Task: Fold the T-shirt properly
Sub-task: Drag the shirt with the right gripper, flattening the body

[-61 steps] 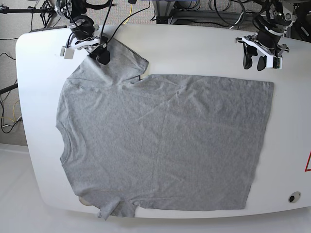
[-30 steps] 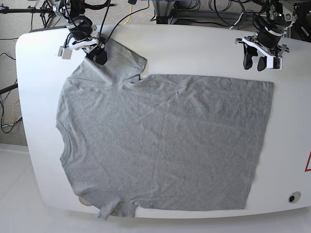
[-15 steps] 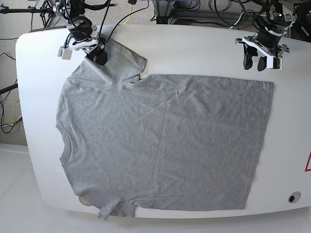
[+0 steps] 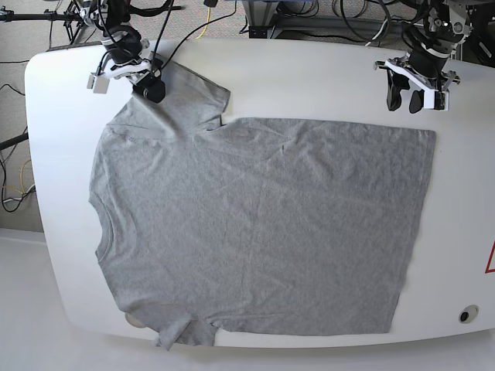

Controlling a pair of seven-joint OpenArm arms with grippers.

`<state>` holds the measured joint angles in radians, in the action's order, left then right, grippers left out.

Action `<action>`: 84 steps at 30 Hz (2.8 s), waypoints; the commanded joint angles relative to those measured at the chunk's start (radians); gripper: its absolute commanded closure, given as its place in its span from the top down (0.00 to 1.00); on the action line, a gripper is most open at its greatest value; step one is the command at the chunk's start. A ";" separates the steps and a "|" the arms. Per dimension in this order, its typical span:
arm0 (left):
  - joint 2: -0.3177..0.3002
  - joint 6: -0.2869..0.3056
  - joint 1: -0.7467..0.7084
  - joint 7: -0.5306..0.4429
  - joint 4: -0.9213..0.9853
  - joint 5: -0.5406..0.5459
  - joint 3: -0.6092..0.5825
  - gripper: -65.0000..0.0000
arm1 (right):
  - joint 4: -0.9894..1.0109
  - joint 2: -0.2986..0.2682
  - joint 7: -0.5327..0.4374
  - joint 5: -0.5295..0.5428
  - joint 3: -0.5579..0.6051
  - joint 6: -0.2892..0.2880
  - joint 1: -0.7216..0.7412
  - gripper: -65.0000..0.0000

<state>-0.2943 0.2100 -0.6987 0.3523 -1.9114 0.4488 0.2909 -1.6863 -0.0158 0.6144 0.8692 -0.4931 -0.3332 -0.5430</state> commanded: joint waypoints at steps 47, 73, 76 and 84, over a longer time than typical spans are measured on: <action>-0.014 0.009 -0.016 0.003 -0.010 0.006 0.006 0.41 | -0.023 0.022 0.020 -0.007 -0.045 0.025 -0.014 0.46; -0.014 0.004 -0.020 -0.003 -0.008 0.010 0.005 0.42 | -0.040 0.027 0.006 0.006 -0.021 0.016 -0.002 0.45; -0.014 0.005 -0.019 -0.004 -0.007 0.010 0.005 0.41 | -0.041 0.025 0.005 0.004 -0.024 0.016 0.000 0.45; -0.013 0.003 -0.021 0.000 -0.007 0.006 0.005 0.42 | -0.034 0.025 0.006 -0.010 -0.023 0.016 -0.006 0.45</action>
<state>-0.2993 0.2108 -0.7147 0.3740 -1.9053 0.4496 0.2909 -1.7100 0.0166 0.6254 0.8677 -0.5110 -0.3157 -0.5411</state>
